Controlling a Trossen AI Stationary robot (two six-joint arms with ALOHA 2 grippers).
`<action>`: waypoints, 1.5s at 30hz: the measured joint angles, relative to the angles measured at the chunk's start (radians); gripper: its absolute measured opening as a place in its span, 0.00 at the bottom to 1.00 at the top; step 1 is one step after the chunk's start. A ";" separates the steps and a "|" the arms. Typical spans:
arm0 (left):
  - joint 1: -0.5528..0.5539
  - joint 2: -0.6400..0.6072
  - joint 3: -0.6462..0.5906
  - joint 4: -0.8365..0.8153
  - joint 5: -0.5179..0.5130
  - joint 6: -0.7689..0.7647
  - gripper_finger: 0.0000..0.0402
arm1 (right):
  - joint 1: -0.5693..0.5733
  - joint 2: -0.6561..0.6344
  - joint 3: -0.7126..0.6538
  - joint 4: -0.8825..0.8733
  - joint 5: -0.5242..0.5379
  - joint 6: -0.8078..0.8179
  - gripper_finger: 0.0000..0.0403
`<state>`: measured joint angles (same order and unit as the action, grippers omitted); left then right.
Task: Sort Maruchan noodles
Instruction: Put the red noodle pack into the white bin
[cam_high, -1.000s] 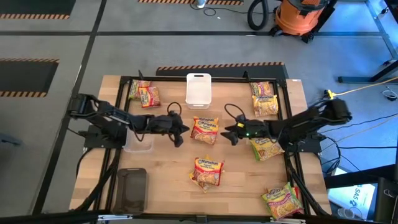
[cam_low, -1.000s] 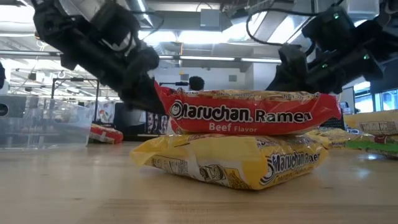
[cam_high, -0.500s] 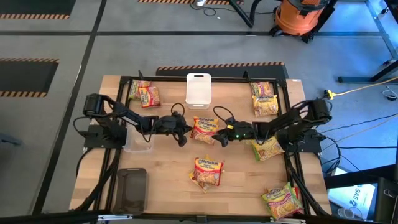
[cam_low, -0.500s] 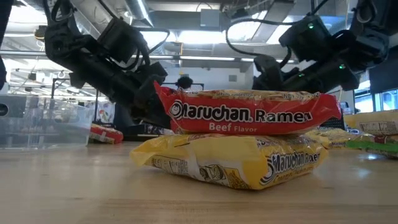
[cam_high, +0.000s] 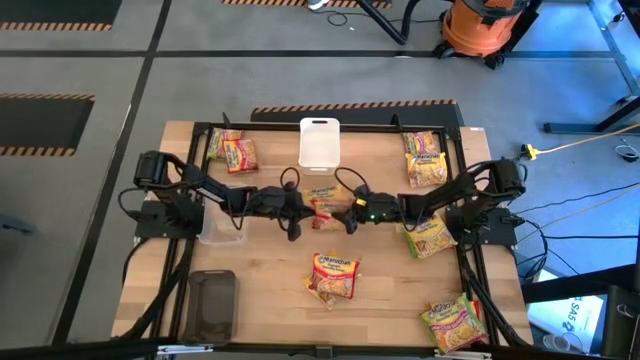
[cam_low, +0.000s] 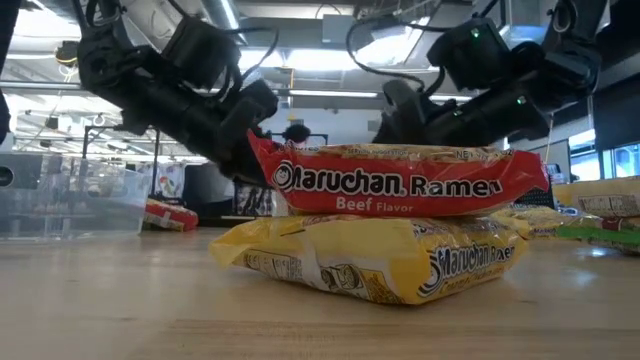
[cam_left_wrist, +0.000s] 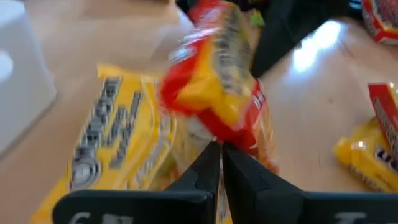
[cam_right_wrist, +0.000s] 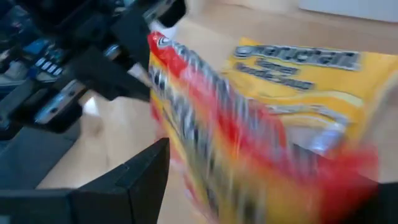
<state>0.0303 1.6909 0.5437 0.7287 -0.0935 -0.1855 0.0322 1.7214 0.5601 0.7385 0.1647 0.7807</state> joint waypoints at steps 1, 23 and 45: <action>0.000 0.000 0.008 0.001 -0.001 0.009 0.04 | 0.000 0.000 0.007 0.004 -0.008 -0.015 0.62; -0.024 -0.097 0.021 -0.110 0.003 0.011 0.04 | 0.001 -0.061 0.027 -0.064 -0.116 -0.476 0.18; 0.047 -0.434 0.020 -0.485 0.054 0.136 0.04 | -0.362 -0.222 0.504 -0.625 -0.172 -1.085 0.19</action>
<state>0.0770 1.2568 0.5640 0.2439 -0.0394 -0.0490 -0.3300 1.4991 1.0641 0.1133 -0.0071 -0.3044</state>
